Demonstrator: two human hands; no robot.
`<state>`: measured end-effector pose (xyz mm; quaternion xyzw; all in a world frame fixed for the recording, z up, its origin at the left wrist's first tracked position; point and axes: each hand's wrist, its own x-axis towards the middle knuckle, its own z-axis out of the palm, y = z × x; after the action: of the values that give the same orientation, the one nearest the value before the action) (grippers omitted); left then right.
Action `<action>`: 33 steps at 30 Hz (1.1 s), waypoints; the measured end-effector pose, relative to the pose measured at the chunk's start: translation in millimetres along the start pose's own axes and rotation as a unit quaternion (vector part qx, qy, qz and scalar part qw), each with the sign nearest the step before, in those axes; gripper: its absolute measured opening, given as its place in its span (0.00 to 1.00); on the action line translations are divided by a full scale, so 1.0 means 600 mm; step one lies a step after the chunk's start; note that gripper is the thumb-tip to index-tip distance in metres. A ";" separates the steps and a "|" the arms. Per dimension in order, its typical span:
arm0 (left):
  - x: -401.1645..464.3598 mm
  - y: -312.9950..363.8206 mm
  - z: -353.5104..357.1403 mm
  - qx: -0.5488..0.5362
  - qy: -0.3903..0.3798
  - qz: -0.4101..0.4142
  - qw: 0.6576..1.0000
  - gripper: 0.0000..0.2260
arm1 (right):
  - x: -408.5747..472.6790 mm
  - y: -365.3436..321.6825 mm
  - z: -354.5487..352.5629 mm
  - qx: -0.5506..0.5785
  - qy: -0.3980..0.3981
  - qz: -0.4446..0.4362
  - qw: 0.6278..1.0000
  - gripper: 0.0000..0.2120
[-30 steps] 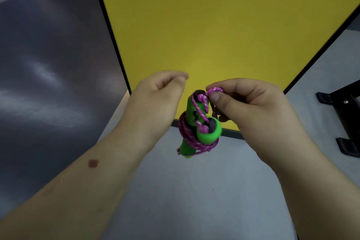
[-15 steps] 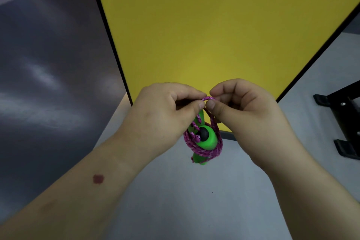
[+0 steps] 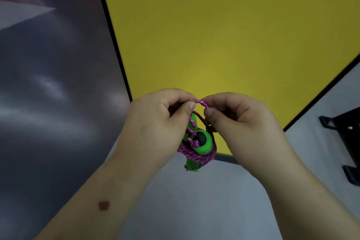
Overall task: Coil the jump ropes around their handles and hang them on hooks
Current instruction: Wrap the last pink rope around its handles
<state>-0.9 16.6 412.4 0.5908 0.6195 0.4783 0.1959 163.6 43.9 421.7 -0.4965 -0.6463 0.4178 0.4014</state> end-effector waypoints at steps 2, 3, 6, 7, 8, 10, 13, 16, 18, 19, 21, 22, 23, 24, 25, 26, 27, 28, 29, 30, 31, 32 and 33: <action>0.046 0.047 -0.033 0.004 0.013 0.011 1.000 0.06 | 0.030 -0.061 -0.011 0.007 0.012 -0.014 1.000 0.08; 0.069 0.076 -0.051 0.004 0.019 0.017 1.000 0.06 | 0.044 -0.096 -0.018 0.004 0.018 -0.023 1.000 0.07; 0.128 0.173 -0.106 -0.002 0.026 0.030 0.999 0.06 | 0.075 -0.210 -0.051 0.000 0.048 -0.044 0.998 0.06; 0.144 0.209 -0.123 -0.007 0.025 0.031 0.999 0.07 | 0.084 -0.250 -0.064 -0.002 0.056 -0.047 0.997 0.06; 0.161 0.245 -0.141 -0.012 0.022 0.029 0.999 0.07 | 0.091 -0.291 -0.078 -0.006 0.060 -0.046 0.997 0.05; 0.194 0.320 -0.179 -0.021 0.016 0.029 0.999 0.07 | 0.106 -0.374 -0.109 -0.013 0.063 -0.048 0.997 0.06; 0.241 0.433 -0.235 -0.020 0.011 0.032 0.999 0.07 | 0.123 -0.496 -0.156 -0.028 0.069 -0.061 0.995 0.06; 0.279 0.534 -0.286 -0.024 0.018 0.029 0.999 0.06 | 0.137 -0.607 -0.197 -0.039 0.079 -0.069 0.994 0.06; 0.301 0.589 -0.317 -0.018 0.024 0.030 0.999 0.06 | 0.146 -0.671 -0.220 -0.042 0.085 -0.070 0.993 0.05; 0.312 0.612 -0.330 -0.010 0.025 0.028 0.999 0.06 | 0.150 -0.699 -0.230 -0.045 0.086 -0.069 0.993 0.05; 0.331 0.649 -0.355 -0.002 0.024 0.016 1.000 0.06 | 0.159 -0.745 -0.243 -0.052 0.081 -0.066 0.993 0.05; 0.341 0.663 -0.365 -0.001 0.024 0.008 1.000 0.06 | 0.165 -0.763 -0.247 -0.060 0.076 -0.064 0.993 0.05; 0.350 0.674 -0.373 0.001 0.022 -0.001 1.000 0.06 | 0.171 -0.776 -0.250 -0.069 0.071 -0.059 0.993 0.05; 0.358 0.683 -0.380 0.007 0.022 -0.008 1.000 0.06 | 0.178 -0.787 -0.251 -0.077 0.069 -0.056 0.993 0.05; 0.366 0.689 -0.386 0.015 0.023 -0.012 1.000 0.06 | 0.186 -0.796 -0.251 -0.080 0.067 -0.056 0.993 0.05; 0.374 0.694 -0.392 0.023 0.024 -0.015 0.999 0.06 | 0.194 -0.803 -0.251 -0.081 0.065 -0.057 0.993 0.05; 0.382 0.698 -0.397 0.031 0.024 -0.017 0.999 0.06 | 0.204 -0.810 -0.250 -0.082 0.063 -0.059 0.993 0.05; 0.392 0.702 -0.402 0.041 0.024 -0.017 0.999 0.07 | 0.214 -0.817 -0.249 -0.087 0.060 -0.062 0.992 0.06; 0.402 0.705 -0.407 0.049 0.024 -0.017 0.998 0.07 | 0.226 -0.824 -0.247 -0.094 0.059 -0.065 0.992 0.06; 0.414 0.707 -0.412 0.053 0.027 -0.016 0.998 0.07 | 0.238 -0.830 -0.244 -0.099 0.060 -0.070 0.991 0.06; 0.427 0.707 -0.418 0.054 0.029 -0.015 0.998 0.07 | 0.252 -0.834 -0.240 -0.102 0.063 -0.078 0.990 0.06; 0.441 0.707 -0.423 0.059 0.030 -0.014 0.998 0.07 | 0.267 -0.839 -0.235 -0.106 0.067 -0.087 0.988 0.06; 0.454 0.707 -0.428 0.069 0.029 -0.012 0.997 0.07 | 0.282 -0.845 -0.230 -0.113 0.071 -0.093 0.987 0.06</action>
<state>-38.6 108.6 969.4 0.5811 0.6634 0.4494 0.1424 105.9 148.7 960.4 -0.5047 -0.7027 0.2668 0.4246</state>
